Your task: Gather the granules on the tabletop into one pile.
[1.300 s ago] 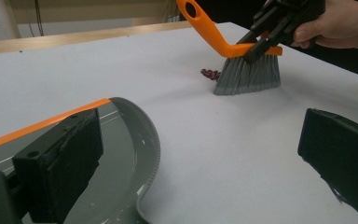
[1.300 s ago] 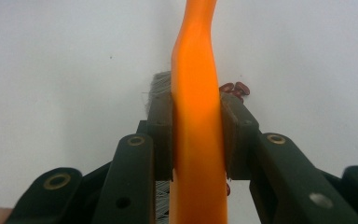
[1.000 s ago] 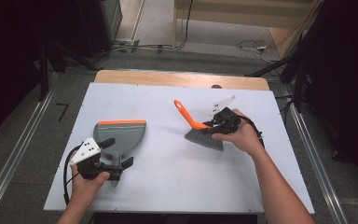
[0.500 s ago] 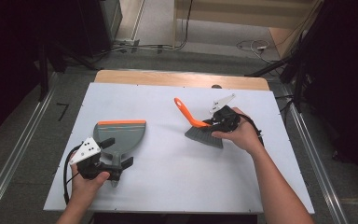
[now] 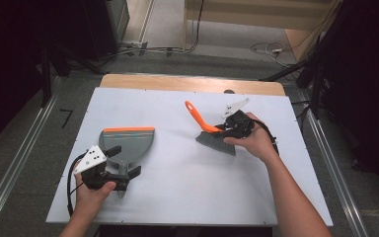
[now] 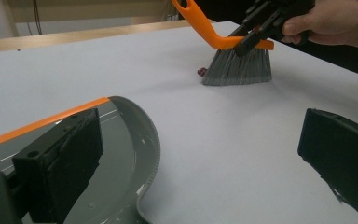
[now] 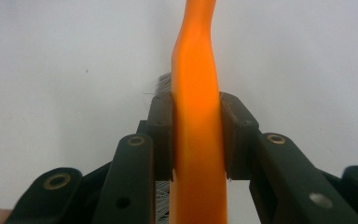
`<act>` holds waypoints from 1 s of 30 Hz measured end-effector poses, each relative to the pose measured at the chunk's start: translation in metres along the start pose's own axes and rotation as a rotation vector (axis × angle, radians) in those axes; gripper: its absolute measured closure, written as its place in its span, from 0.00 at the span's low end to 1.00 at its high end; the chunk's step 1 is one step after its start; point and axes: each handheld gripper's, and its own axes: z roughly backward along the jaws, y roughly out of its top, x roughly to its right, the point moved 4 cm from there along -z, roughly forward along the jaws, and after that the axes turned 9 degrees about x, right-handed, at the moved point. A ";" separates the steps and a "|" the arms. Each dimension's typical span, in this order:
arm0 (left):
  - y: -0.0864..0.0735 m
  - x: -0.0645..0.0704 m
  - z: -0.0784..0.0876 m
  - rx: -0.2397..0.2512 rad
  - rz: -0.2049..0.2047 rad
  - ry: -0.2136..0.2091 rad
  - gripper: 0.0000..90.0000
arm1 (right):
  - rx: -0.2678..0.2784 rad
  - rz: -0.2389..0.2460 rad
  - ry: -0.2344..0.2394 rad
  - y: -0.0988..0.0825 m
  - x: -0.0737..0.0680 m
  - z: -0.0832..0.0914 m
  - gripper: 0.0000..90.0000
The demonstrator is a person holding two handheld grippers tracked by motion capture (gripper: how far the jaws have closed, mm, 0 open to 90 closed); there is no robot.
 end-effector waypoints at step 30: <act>0.001 0.001 0.001 0.001 -0.009 -0.006 0.00 | 0.025 0.019 -0.033 0.009 -0.010 0.019 0.76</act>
